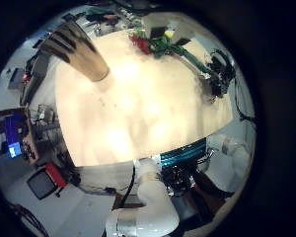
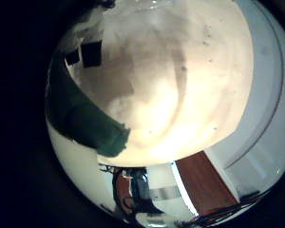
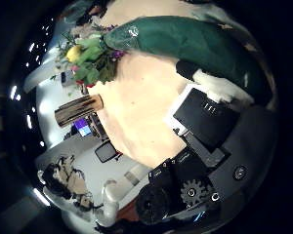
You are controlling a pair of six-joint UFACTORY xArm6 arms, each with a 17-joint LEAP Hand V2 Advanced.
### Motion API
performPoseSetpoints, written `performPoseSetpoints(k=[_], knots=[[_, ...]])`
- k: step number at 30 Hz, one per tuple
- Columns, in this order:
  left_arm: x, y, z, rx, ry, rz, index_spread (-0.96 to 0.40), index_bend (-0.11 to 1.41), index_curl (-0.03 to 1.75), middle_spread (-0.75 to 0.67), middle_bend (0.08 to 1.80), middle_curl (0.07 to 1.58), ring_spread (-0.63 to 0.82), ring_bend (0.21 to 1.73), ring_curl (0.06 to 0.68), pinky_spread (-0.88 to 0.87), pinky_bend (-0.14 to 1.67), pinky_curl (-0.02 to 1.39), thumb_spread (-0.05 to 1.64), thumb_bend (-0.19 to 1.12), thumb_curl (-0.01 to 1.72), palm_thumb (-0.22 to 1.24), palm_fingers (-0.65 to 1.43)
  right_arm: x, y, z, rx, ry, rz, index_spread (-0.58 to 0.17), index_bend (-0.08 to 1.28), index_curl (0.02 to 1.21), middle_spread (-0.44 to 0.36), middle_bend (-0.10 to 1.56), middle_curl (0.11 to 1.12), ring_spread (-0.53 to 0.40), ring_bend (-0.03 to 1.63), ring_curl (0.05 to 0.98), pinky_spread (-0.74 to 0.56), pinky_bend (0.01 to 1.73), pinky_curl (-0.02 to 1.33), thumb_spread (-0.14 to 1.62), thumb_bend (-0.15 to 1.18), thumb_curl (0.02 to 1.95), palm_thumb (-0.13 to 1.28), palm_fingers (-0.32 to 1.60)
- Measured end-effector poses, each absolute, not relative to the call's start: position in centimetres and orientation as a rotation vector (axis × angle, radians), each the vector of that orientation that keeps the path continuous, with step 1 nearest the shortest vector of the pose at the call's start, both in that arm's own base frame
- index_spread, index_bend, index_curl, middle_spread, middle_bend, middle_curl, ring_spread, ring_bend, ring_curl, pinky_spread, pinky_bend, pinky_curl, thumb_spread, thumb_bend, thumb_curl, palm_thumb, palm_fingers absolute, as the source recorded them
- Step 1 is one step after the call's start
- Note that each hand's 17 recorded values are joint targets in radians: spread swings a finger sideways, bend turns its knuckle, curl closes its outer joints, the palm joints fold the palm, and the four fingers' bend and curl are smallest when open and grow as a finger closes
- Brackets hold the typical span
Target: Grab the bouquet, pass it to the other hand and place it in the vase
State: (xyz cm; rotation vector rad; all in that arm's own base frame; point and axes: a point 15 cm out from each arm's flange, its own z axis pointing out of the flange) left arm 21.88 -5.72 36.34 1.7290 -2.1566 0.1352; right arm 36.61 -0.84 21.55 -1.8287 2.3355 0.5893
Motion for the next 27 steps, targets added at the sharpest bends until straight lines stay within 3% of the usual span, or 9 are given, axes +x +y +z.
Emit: performPoseSetpoints(k=[16, 27], knots=[[24.6, -7.6, 35.9, 1.718, -2.058, 0.256, 0.07, 0.19, 0.37, 0.21, 0.24, 0.35, 0.42, 0.54, 0.146, 0.38, 0.19, 0.28, 1.02, -0.03, 0.30, 0.43, 0.40, 36.6, -0.3, 32.9, -1.610, 1.923, 0.591, -0.248, 1.06, 0.92, -0.120, 1.30, 0.77, -0.175, 1.44, 0.616, -0.20, 1.27, 0.76, 0.28, -0.01, 0.89, 1.23, 1.11], [28.7, -8.9, 39.0, 1.725, -1.915, 0.650, 0.07, 0.18, 0.39, 0.16, 0.27, 0.36, 0.36, 0.55, 0.134, 0.30, 0.19, 0.25, 1.00, -0.04, 0.27, 0.27, 0.44, 35.5, 1.0, 37.8, -1.557, 1.538, 0.642, -0.242, 1.07, 0.93, -0.117, 1.32, 0.77, -0.173, 1.44, 0.619, -0.21, 1.19, 0.86, 0.19, -0.02, 0.92, 1.22, 1.12]])
